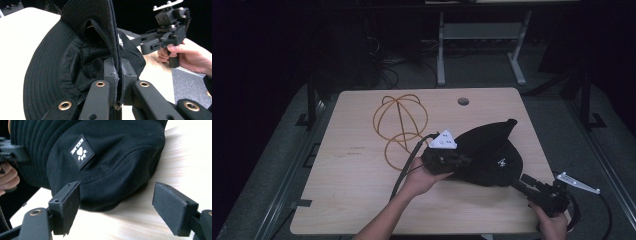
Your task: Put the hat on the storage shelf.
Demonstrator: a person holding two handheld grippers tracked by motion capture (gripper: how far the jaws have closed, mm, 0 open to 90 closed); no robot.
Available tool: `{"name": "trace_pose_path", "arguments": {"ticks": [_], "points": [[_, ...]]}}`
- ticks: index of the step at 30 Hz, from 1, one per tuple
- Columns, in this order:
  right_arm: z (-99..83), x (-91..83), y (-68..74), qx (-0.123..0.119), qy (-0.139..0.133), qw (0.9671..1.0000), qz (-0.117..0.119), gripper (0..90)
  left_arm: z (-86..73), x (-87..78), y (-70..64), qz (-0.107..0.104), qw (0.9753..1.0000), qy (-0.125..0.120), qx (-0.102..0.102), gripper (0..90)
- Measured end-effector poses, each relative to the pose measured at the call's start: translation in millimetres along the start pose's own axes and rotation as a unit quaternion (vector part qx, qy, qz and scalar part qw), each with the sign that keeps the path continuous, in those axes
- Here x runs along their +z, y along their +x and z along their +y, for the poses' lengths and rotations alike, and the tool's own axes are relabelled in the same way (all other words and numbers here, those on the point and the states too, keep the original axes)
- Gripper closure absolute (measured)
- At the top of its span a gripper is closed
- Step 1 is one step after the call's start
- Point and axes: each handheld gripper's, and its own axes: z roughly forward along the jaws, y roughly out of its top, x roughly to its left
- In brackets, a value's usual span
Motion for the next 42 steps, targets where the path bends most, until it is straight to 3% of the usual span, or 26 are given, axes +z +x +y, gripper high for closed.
{"name": "trace_pose_path", "arguments": {"ticks": [6, 7, 8, 9, 14, 15, 17, 18, 19, 28, 36, 42], "points": [[3.5, 8.9, -5.9, 0.038, -0.011, 0.9990, 0.020, 25.7, 0.8, 1.5, -3.2, -0.007, 1.0000, -0.001, 0.003, 85.5], [3.0, 12.0, -7.5, 0.054, -0.014, 0.9981, 0.024, 30.6, 1.4, 2.3, -4.7, -0.009, 1.0000, -0.001, 0.005, 85.5], [3.0, 12.0, -7.5, 0.054, -0.014, 0.9981, 0.024, 30.6, 1.4, 2.3, -4.7, -0.009, 1.0000, -0.001, 0.005, 85.5], [3.2, 15.4, -7.5, 0.059, -0.016, 0.9979, 0.023, 37.5, 1.1, 3.5, -5.4, -0.009, 0.9999, -0.004, 0.006, 85.5], [3.4, 18.8, -7.1, 0.061, -0.028, 0.9978, 0.002, 61.1, -1.0, 6.0, -5.7, -0.014, 0.9999, -0.001, 0.004, 85.5], [3.4, 18.8, -7.1, 0.061, -0.028, 0.9978, 0.002, 61.1, -1.0, 6.0, -5.7, -0.014, 0.9999, -0.001, 0.004, 85.5], [4.2, 20.3, -6.2, 0.050, -0.029, 0.9983, -0.003, 72.5, -1.9, 7.1, -7.6, -0.016, 0.9998, 0.003, 0.010, 85.4], [4.2, 20.3, -6.2, 0.050, -0.029, 0.9983, -0.003, 72.5, -1.9, 7.1, -7.6, -0.016, 0.9998, 0.003, 0.010, 85.4], [5.1, 20.2, -4.4, 0.038, -0.025, 0.9989, -0.007, 78.0, -3.8, 7.9, -9.9, -0.019, 0.9997, 0.005, 0.011, 85.4], [7.0, 16.0, 0.2, 0.010, -0.025, 0.9996, -0.011, 85.2, -8.7, 6.4, -17.2, -0.014, 0.9993, 0.021, 0.027, 85.2], [14.8, 9.8, 6.2, -0.008, -0.040, 0.9991, -0.010, 86.2, -12.5, 2.7, -25.2, 0.010, 0.9967, 0.052, 0.061, 83.4], [21.1, 4.6, 11.1, -0.005, -0.058, 0.9983, 0.002, 86.7, -14.2, -1.6, -28.4, 0.019, 0.9961, 0.053, 0.069, 81.2]]}}
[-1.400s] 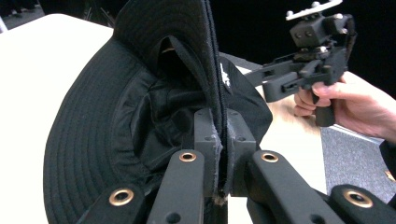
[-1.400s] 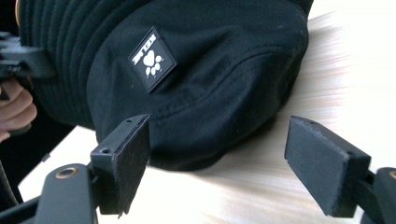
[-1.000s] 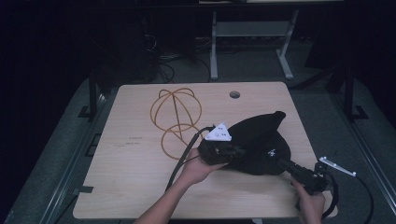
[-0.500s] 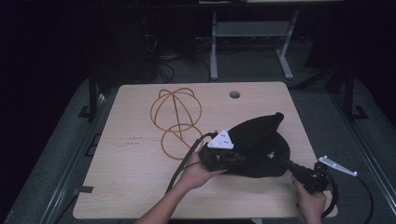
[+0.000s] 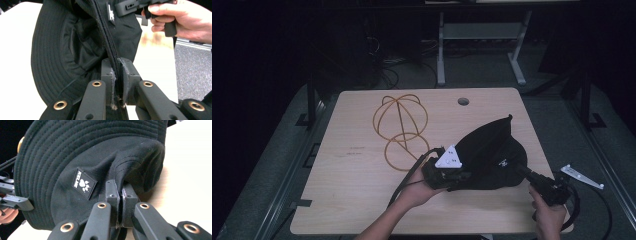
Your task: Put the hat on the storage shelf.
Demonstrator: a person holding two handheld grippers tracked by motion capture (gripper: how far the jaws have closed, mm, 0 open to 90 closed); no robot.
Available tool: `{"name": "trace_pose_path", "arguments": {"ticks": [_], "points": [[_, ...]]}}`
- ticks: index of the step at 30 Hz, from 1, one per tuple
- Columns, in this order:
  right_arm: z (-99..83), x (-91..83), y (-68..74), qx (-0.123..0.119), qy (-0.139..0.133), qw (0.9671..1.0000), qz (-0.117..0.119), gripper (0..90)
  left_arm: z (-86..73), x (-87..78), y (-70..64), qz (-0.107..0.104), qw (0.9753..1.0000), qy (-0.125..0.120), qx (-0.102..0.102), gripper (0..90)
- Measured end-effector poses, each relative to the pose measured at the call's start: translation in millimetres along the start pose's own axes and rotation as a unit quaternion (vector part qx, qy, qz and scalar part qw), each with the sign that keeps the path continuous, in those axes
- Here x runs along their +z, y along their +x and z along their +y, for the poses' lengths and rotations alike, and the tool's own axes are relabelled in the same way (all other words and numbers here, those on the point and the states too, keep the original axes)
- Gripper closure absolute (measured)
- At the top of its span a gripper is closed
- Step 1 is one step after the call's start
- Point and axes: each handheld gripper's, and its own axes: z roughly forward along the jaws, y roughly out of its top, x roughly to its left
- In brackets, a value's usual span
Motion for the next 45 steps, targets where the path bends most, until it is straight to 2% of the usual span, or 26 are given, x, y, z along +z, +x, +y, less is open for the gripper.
{"name": "trace_pose_path", "arguments": {"ticks": [2, 7, 8, 9, 15, 24, 36, 37, 45], "points": [[3.5, -1.2, 2.2, 0.000, -0.007, 1.0000, 0.004, 86.8, -0.7, -1.1, -0.1, 0.003, 1.0000, 0.000, 0.002, 80.0], [16.5, -4.5, 10.7, -0.018, -0.019, 0.9996, 0.007, 87.0, -5.6, -2.4, -0.5, 0.006, 1.0000, 0.001, 0.000, 78.0], [16.5, -4.5, 10.7, -0.018, -0.019, 0.9996, 0.007, 87.0, -5.6, -2.4, -0.5, 0.006, 1.0000, 0.001, 0.000, 77.6], [20.9, -4.4, 13.4, -0.028, -0.018, 0.9994, 0.006, 87.0, -6.4, -2.6, -0.5, 0.009, 0.9999, 0.006, 0.004, 76.8], [30.5, -4.9, 20.3, -0.044, -0.020, 0.9988, 0.011, 87.1, -11.0, -4.1, 0.1, 0.012, 0.9999, 0.005, 0.001, 75.2], [44.6, -10.1, 30.6, -0.069, -0.024, 0.9972, 0.017, 87.2, -16.0, -8.5, 1.2, 0.018, 0.9998, 0.012, 0.000, 68.0], [62.8, -13.4, 43.9, -0.104, -0.017, 0.9942, 0.022, 87.2, -26.9, -16.5, -1.2, 0.026, 0.9995, 0.019, 0.002, 61.4], [66.6, -13.5, 47.2, -0.114, -0.015, 0.9931, 0.021, 87.2, -29.3, -18.8, -2.2, 0.028, 0.9994, 0.020, 0.002, 60.8], [81.1, -10.8, 58.7, -0.140, 0.001, 0.9900, 0.017, 87.1, -43.4, -26.0, -5.0, 0.024, 0.9995, 0.020, -0.003, 57.5]]}}
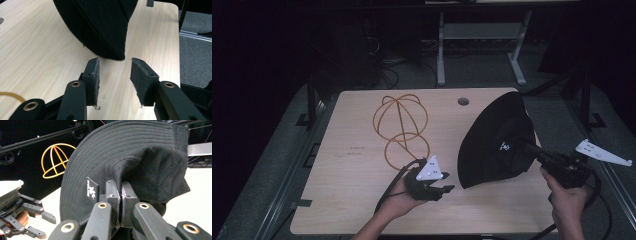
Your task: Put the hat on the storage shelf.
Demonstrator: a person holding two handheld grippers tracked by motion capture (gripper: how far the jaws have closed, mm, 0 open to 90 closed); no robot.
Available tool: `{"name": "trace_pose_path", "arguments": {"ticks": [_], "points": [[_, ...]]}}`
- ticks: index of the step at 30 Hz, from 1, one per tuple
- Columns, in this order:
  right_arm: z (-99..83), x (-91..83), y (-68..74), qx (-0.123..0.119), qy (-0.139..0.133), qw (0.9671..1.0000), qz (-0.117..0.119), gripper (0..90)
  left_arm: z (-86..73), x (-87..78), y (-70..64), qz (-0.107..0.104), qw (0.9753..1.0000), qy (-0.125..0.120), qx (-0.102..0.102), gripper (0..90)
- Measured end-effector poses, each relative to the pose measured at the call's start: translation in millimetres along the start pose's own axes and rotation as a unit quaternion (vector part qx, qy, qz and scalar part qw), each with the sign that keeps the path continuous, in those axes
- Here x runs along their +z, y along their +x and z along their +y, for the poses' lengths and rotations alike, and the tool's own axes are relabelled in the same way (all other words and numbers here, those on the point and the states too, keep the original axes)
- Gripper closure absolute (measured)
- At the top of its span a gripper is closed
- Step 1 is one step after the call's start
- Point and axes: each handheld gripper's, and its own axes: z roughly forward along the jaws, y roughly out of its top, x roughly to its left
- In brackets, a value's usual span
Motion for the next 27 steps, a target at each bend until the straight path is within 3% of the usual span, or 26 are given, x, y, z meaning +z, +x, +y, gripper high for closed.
{"name": "trace_pose_path", "arguments": {"ticks": [11, 21, 27], "points": [[12.5, 0.6, 3.0, -0.010, 0.009, 0.9999, 0.001, 87.1, -19.0, -5.1, -1.8, 0.000, 0.9999, 0.008, -0.012, 51.3], [26.6, 7.1, 7.6, -0.028, 0.024, 0.9993, 0.009, 87.1, -30.6, -5.8, -0.9, -0.015, 0.9996, 0.003, -0.022, 44.9], [34.3, 12.4, 11.7, -0.037, 0.031, 0.9987, 0.014, 87.1, -37.9, -6.8, -2.3, -0.015, 0.9997, 0.002, -0.018, 44.0]]}}
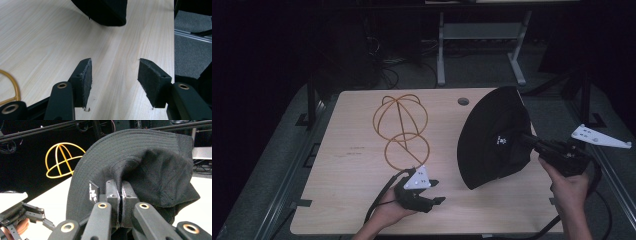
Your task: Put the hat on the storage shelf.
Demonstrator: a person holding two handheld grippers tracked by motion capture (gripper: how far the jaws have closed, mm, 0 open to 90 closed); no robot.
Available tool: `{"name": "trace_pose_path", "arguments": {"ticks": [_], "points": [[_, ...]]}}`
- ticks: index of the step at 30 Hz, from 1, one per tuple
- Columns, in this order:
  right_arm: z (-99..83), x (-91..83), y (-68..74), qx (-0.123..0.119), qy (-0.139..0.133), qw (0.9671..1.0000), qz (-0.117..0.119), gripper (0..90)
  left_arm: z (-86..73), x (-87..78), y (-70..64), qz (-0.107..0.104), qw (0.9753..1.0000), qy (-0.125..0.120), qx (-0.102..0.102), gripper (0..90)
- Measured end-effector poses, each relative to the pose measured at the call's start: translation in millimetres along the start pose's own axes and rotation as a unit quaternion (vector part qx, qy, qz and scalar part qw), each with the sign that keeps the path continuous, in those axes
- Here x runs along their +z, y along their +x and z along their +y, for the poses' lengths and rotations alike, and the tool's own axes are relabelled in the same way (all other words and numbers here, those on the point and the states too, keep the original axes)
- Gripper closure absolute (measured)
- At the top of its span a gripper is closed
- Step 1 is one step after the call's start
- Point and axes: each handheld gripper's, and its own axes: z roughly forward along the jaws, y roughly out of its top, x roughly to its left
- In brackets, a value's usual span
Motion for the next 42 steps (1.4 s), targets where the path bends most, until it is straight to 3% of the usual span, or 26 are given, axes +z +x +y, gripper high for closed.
{"name": "trace_pose_path", "arguments": {"ticks": [15, 35, 42], "points": [[29.5, 10.2, 8.7, -0.021, 0.003, 0.9993, 0.032, 87.1, -4.6, -5.5, 4.3, 0.010, 0.9999, -0.008, -0.004, 40.0], [49.1, 33.6, 17.8, -0.035, 0.009, 0.9979, 0.054, 87.1, -10.7, -6.2, 7.9, 0.010, 0.9998, -0.009, -0.012, 37.9], [57.9, 45.2, 23.7, -0.046, 0.014, 0.9970, 0.061, 87.1, -11.0, -5.0, 7.0, 0.011, 0.9999, -0.010, -0.005, 37.5]]}}
